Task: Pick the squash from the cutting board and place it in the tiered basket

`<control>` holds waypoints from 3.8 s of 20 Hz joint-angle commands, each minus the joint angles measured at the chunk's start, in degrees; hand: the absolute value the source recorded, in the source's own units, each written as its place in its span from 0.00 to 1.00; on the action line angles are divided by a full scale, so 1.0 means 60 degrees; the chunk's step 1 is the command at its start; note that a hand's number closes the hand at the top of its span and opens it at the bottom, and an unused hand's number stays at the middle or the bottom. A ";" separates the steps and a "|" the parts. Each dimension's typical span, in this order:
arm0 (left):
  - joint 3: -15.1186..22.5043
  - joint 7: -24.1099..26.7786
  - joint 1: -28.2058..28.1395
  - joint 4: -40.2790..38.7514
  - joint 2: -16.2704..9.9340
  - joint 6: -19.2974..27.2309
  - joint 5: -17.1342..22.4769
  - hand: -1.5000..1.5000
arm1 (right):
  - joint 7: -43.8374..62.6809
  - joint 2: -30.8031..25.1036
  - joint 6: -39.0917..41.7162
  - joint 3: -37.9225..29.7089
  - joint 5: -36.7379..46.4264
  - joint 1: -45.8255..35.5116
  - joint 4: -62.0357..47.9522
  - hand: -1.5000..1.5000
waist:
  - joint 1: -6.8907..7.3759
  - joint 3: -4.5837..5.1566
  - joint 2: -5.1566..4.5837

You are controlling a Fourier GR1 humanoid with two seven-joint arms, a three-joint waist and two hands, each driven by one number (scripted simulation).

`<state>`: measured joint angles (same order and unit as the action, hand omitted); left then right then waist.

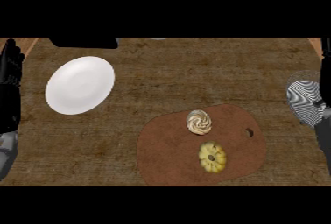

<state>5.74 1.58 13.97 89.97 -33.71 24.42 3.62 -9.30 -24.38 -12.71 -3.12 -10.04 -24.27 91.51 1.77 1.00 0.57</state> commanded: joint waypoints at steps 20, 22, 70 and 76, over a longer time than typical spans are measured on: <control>0.0802 -0.0410 -0.1690 -0.1010 0.0851 -0.0978 0.0258 0.50 | 0.5650 -0.1898 -0.0649 0.4081 0.7180 0.5836 0.5420 0.00 | -0.0639 -0.0076 0.0020; 0.0676 -0.0853 -0.1072 -0.1052 0.0785 -0.0988 0.0302 0.50 | 0.6405 -0.2552 0.0250 0.4364 0.7788 0.5864 0.5803 0.00 | -0.0691 -0.0077 -0.0003; 0.0441 -0.0752 -0.1154 -0.1094 0.1588 -0.1558 -0.0394 0.50 | 1.3840 0.3841 0.6573 0.8808 1.3924 0.3107 0.2731 0.00 | -0.0289 -0.0165 -0.0057; -0.0155 -0.0729 -0.1050 -0.1246 0.1131 -0.2214 -0.0146 0.50 | 1.3128 0.4045 0.6316 0.7845 1.4039 0.3281 0.2180 0.00 | -0.0256 -0.0165 -0.0092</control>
<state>6.22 -3.58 9.15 82.20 -25.78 13.10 2.05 62.81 -1.86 25.22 45.00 72.92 -4.97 108.85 -0.11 0.03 0.11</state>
